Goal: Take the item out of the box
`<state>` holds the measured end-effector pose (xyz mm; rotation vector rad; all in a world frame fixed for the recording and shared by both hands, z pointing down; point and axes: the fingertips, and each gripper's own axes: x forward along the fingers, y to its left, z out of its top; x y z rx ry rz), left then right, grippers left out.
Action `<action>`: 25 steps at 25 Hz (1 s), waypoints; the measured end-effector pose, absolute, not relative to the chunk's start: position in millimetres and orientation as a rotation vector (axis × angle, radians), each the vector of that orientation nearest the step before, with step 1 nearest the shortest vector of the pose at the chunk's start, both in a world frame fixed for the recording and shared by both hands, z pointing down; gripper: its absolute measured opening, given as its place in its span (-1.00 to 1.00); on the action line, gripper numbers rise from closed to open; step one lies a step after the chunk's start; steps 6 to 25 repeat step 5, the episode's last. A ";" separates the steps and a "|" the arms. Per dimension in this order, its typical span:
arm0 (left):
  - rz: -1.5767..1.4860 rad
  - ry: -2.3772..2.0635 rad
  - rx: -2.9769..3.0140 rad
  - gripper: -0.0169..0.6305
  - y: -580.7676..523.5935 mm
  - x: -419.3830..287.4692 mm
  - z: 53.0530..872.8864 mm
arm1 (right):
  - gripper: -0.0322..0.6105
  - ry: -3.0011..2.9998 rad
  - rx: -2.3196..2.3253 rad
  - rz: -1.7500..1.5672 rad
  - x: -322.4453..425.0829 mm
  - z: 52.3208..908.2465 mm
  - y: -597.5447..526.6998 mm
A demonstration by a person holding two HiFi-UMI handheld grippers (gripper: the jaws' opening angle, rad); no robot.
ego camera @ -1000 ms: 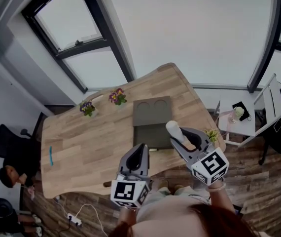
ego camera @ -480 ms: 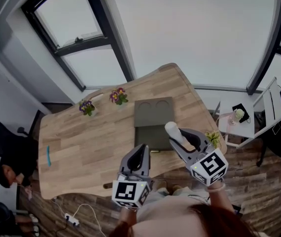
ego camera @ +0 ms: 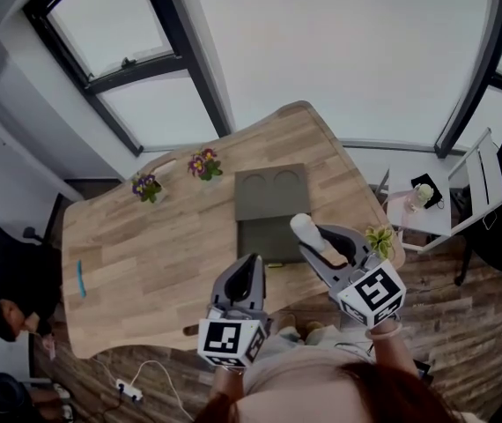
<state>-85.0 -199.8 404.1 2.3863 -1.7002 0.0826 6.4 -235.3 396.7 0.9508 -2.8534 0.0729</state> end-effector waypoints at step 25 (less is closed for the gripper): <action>0.094 -1.696 2.392 -0.94 -207.3 -93.2 407.9 | -0.47 -2.843 0.941 0.032 -4.1 395.2 -236.7</action>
